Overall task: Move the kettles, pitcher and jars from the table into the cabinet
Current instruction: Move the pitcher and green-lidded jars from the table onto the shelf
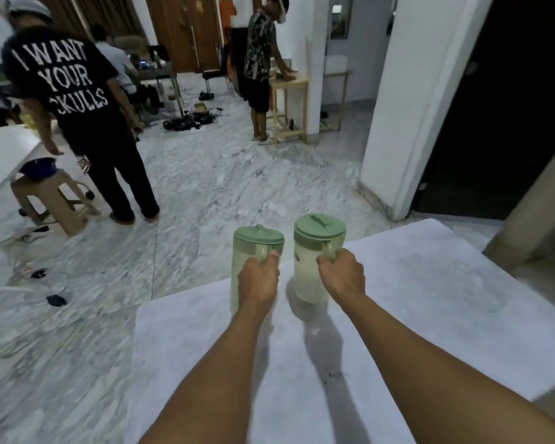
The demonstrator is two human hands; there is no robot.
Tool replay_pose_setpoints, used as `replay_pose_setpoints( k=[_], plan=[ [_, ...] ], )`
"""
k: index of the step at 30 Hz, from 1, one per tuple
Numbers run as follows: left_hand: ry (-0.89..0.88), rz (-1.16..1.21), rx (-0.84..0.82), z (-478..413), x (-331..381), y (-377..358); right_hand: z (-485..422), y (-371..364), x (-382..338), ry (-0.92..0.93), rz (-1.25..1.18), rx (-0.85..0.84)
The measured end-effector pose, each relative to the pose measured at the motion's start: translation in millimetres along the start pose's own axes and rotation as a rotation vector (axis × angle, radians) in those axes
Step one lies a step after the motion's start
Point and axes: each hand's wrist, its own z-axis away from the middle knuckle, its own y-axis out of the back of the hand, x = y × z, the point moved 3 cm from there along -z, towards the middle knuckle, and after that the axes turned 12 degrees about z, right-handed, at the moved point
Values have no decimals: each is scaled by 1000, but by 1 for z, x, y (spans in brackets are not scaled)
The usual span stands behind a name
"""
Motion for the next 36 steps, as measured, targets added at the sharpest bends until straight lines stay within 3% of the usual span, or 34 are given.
replay_pose_setpoints(
  k=[7, 11, 21, 29, 36],
  plan=[
    [-158, 202, -293, 97, 73, -55, 87, 128, 47, -116, -477, 383],
    [-195, 296, -515, 186, 105, -109, 150, 218, 94, -115, -613, 622],
    [-282, 381, -1059, 443, 152, -234, 306, 419, 248, -235, -671, 1191],
    [-277, 418, -1320, 635, 154, -350, 392, 557, 392, -328, -664, 1450],
    [-273, 429, -1411, 771, 150, -462, 436, 677, 502, -372, -500, 1543]
  ],
)
